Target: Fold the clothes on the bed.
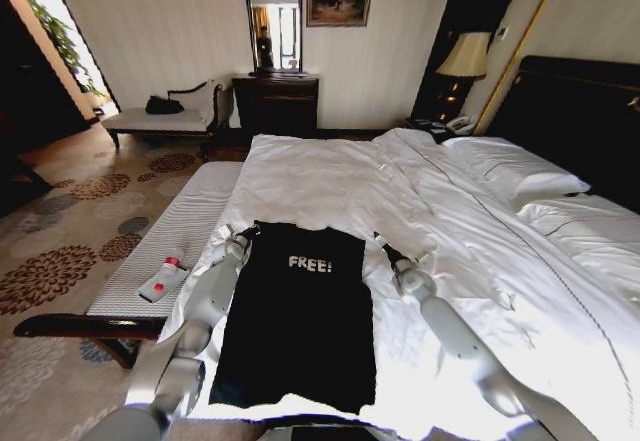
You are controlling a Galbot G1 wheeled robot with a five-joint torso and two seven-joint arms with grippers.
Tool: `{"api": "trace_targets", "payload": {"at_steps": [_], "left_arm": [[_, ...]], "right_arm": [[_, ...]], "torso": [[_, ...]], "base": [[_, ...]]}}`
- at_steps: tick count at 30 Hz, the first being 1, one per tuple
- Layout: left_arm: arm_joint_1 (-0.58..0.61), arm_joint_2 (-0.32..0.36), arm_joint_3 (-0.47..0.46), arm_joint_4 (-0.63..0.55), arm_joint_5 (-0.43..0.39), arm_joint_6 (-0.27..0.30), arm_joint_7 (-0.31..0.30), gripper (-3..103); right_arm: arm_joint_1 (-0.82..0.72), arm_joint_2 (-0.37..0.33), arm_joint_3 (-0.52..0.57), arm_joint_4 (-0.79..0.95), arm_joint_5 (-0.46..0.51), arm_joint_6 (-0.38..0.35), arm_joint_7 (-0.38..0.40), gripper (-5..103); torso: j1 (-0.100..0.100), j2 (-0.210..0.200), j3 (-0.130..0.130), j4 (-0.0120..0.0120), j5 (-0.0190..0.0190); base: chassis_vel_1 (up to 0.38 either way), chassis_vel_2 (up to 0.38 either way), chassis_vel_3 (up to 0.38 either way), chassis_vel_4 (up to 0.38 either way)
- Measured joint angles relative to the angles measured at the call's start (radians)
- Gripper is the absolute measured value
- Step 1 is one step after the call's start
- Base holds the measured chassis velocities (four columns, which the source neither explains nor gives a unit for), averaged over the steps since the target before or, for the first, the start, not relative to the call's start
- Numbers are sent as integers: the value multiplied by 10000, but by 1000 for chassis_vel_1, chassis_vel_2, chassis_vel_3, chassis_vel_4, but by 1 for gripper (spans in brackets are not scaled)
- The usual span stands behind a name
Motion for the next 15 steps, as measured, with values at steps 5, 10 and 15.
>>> {"api": "trace_targets", "payload": {"at_steps": [5, 10, 15], "left_arm": [[15, 11, -21, -31, -1, 1, -4, 2], [18, -4, -47, -63, -3, 1, -10, 2], [1, -9, -58, -73, -8, 2, -19, 2]], "right_arm": [[221, 368, -325, -220, 50, -243, -109, 100], [317, 581, -486, -322, 55, -317, -112, 98], [327, 589, -545, -370, -28, -345, -150, 85]], "torso": [[-1, 0, -1, -2, -1], [-3, 0, -1, 0, -1], [-3, 1, -1, -3, -1]], "base": [[0, 0, 0, 0], [0, 0, 0, 0], [0, 0, 0, 0]]}}
